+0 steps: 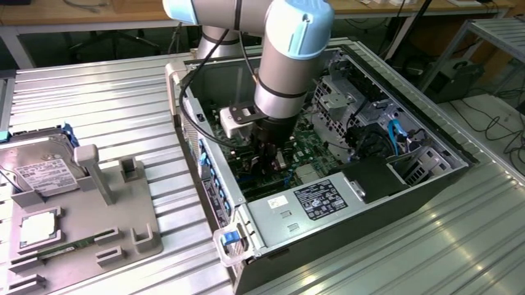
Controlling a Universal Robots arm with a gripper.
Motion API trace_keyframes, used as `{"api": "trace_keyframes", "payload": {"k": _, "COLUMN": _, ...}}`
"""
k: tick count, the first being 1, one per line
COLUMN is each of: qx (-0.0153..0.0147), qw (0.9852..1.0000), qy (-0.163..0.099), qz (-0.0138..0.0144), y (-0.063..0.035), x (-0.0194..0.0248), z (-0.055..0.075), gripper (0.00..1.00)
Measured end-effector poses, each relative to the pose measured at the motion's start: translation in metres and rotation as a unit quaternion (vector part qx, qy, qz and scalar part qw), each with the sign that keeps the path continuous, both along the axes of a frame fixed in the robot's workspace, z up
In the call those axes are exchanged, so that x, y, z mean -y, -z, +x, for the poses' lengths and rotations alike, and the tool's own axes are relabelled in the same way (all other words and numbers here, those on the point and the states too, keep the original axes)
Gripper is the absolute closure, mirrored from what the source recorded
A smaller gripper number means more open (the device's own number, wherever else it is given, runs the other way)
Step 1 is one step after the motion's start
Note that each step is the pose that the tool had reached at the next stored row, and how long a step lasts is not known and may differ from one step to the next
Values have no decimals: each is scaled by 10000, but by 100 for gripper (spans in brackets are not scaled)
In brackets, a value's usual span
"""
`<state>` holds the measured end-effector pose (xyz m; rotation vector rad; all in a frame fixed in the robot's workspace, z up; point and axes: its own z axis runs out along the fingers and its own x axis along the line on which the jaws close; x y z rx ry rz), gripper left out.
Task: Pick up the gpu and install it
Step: 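Insert the gpu into the slot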
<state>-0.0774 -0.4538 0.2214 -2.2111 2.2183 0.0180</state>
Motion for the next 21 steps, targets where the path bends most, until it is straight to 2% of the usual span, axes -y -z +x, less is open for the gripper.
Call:
{"api": "trace_keyframes", "payload": {"k": 6, "qx": 46, "qw": 10000, "qy": 6, "qz": -3, "y": -232, "x": -12, "z": 1, "gripper": 65}}
{"api": "trace_keyframes", "payload": {"k": 15, "qx": 80, "qw": 10000, "qy": 8, "qz": -10, "y": -623, "x": -15, "z": 1, "gripper": 65}}
{"api": "trace_keyframes", "payload": {"k": 19, "qx": 88, "qw": 10000, "qy": 8, "qz": -12, "y": -640, "x": -16, "z": 1, "gripper": 66}}
{"api": "trace_keyframes", "payload": {"k": 21, "qx": 88, "qw": 10000, "qy": 8, "qz": -13, "y": -641, "x": -15, "z": 1, "gripper": 79}}
